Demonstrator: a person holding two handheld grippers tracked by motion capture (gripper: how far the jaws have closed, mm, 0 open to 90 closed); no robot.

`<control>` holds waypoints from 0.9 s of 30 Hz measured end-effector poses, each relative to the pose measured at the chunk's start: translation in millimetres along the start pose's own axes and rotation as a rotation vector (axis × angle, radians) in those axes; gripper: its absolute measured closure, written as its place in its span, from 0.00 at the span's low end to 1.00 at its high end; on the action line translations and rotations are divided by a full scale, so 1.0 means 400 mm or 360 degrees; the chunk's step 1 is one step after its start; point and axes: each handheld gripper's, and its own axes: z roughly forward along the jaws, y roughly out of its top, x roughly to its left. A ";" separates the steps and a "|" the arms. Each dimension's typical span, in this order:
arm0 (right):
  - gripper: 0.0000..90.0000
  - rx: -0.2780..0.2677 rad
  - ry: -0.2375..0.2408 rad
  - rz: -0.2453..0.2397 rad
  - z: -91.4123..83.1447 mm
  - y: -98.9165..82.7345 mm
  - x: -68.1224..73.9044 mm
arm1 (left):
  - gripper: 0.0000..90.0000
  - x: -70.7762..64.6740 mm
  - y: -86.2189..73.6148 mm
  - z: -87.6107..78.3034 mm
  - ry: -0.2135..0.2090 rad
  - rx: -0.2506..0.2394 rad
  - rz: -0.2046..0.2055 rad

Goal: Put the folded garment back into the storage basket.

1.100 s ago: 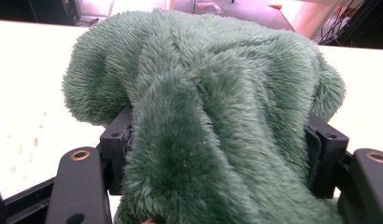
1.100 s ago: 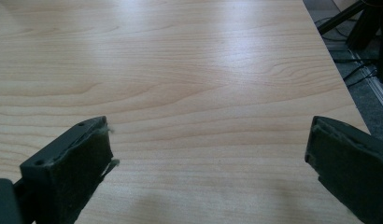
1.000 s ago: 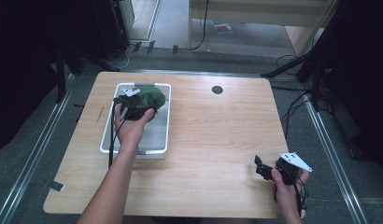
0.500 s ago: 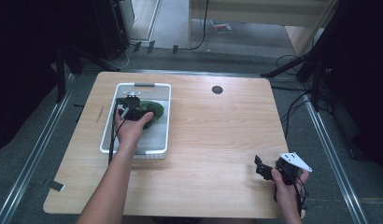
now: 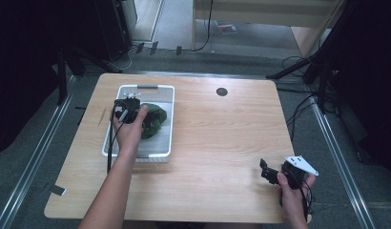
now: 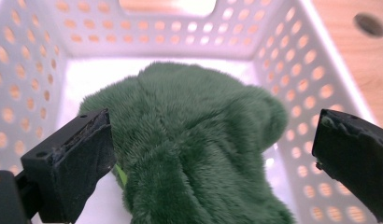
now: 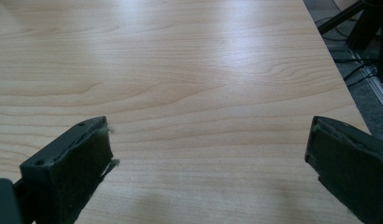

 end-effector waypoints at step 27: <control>0.01 -0.0003 -0.0007 -0.0012 -0.001 0.000 0.002 | 0.00 0.069 -0.043 -0.266 -0.0122 -0.0465 0.0082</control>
